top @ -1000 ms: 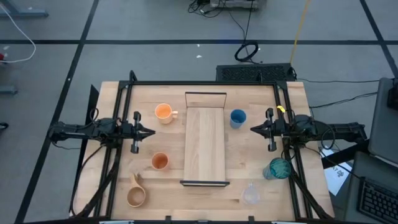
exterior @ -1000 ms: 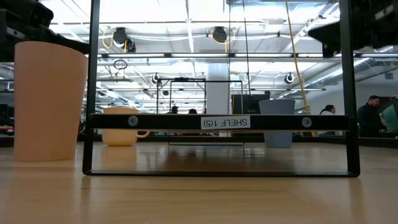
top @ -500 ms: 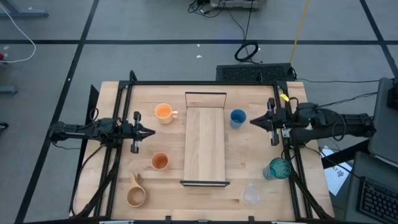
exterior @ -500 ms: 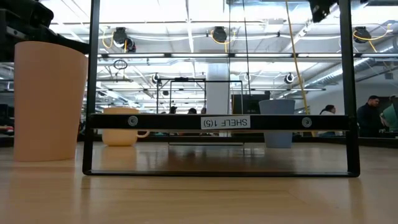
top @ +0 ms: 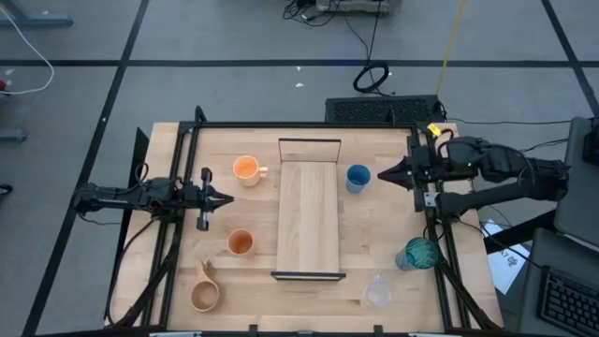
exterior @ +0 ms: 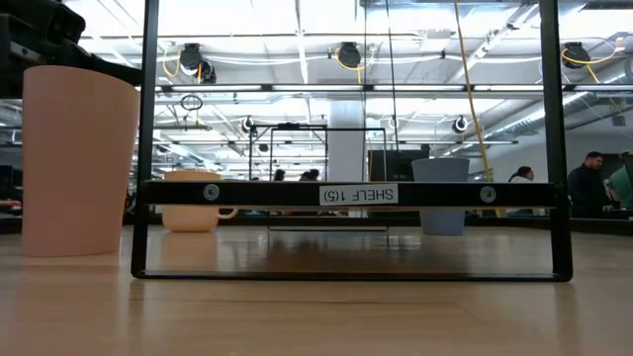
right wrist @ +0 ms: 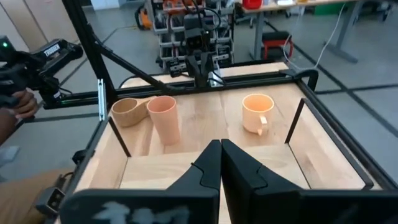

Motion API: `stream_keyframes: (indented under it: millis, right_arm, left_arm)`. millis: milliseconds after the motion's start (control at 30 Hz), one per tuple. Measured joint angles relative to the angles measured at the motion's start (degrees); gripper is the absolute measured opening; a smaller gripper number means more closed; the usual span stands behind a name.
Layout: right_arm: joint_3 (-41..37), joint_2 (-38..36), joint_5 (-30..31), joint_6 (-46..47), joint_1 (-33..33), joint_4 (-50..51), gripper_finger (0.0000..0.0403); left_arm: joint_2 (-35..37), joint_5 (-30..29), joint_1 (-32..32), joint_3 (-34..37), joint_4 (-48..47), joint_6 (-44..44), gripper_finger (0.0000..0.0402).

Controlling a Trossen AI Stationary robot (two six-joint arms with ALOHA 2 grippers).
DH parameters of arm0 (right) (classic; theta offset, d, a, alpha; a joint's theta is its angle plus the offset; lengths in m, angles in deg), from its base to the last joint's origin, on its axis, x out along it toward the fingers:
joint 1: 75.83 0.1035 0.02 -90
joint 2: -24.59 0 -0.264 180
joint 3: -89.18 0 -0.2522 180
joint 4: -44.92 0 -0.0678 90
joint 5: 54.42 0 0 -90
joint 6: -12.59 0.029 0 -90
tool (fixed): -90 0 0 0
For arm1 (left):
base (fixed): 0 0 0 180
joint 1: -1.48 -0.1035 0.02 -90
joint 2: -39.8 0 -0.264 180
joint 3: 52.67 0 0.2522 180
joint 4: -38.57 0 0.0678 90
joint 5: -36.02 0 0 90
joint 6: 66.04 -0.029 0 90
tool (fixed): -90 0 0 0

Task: Stack small to large cups/mugs on shelf
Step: Put the light blue cup on the shelf

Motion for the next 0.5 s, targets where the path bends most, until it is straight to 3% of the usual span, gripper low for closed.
stream_keyframes:
  millis: [300, 500]
  right_arm:
    - [12.2, 6.3, 0.0, 2.8, 0.0, 10.7, 0.0000]
    - [16.2, 9.0, 0.0, 4.1, 0.0, 15.9, 0.0000]
  left_arm:
    - [0.0, 0.0, 0.0, 0.0, 0.0, 1.3, 0.0026]
    - [0.0, 0.0, 0.0, 0.0, -0.7, 3.1, 0.0026]
